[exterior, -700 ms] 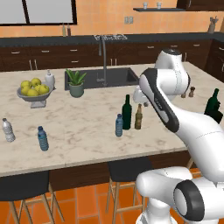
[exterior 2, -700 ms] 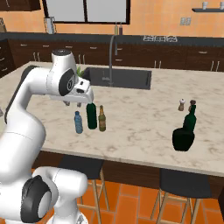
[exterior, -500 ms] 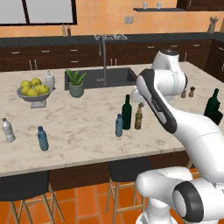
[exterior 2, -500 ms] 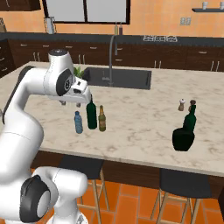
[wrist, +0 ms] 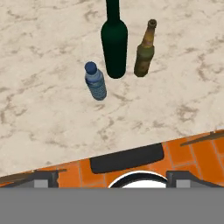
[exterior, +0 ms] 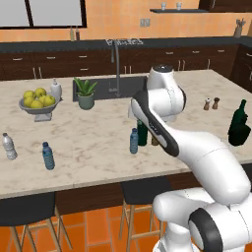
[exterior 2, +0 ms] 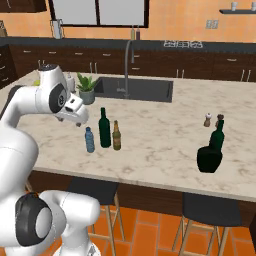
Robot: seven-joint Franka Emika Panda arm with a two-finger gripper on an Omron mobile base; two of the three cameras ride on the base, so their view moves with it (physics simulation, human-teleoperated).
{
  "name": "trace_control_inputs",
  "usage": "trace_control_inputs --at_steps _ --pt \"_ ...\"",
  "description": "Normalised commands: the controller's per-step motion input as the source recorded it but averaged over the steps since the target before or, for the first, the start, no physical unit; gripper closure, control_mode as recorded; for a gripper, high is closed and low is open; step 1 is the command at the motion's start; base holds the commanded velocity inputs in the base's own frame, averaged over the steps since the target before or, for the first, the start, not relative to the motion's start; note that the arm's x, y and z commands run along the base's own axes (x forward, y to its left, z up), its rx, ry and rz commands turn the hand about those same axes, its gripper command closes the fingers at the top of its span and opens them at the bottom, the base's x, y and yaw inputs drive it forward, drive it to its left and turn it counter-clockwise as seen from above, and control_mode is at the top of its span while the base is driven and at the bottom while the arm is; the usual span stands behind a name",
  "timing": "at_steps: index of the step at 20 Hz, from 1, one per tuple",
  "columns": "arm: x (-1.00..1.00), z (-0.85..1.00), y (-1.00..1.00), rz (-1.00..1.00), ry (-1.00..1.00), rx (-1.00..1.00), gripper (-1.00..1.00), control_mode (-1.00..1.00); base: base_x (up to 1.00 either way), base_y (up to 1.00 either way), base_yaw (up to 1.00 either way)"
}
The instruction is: Move the plastic bottles in the middle to the plastics group, and the glass bottles in the middle to the glass group.
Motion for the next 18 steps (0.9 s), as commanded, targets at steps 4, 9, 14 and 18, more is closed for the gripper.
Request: trace_control_inputs --at_steps 4,9,14,18 --pt "0.48 -0.43 0.25 -0.12 -0.05 0.0 -1.0 -1.0 0.0 0.0 0.0" --pt "0.67 -0.4 0.01 0.0 -0.19 0.0 -1.0 -1.0 0.0 0.0 0.0" --pt "0.32 -0.39 0.0 0.0 -0.03 0.0 -1.0 -1.0 0.0 0.0 0.0" --pt "0.49 -0.68 -0.01 0.0 0.0 0.0 -1.0 -1.0 0.0 0.0 0.0"
